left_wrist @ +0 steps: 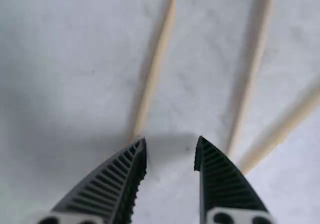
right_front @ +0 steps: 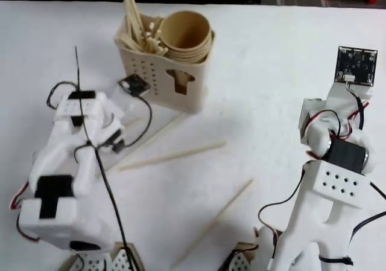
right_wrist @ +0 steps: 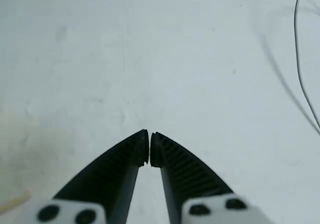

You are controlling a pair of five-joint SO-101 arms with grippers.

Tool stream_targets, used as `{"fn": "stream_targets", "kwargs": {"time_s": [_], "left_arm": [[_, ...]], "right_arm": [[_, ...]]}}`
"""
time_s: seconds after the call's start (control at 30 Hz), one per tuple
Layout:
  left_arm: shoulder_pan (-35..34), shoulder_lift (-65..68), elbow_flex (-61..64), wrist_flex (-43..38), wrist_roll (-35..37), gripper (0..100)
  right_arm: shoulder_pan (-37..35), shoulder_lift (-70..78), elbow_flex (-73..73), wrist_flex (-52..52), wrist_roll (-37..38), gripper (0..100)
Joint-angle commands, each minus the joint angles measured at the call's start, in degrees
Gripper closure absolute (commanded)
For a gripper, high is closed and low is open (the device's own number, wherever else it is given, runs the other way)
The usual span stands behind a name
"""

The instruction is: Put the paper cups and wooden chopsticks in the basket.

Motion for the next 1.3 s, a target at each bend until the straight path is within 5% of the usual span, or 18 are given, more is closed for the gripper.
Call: {"fn": "stream_targets", "kwargs": {"time_s": [0.0, 0.77, 0.97, 1.27], "left_arm": [[-3.21, 1.63, -3.78, -0.79, -0.62, 83], [-6.46, 10.77, -12.13, 5.27, -13.54, 84], [-5.85, 16.04, -17.32, 13.80, -20.13, 98], [-5.76, 3.82, -8.79, 16.70, -20.75, 98]], "right_arm": [[-0.57, -1.36, -0.35, -0.92, -0.09, 97.8], [-0.57, -1.54, -0.35, -0.75, -0.09, 97.8], [-0.57, -1.45, -0.35, -0.84, -0.09, 97.8], [-0.57, -1.45, -0.35, -0.84, -0.09, 97.8]]}}
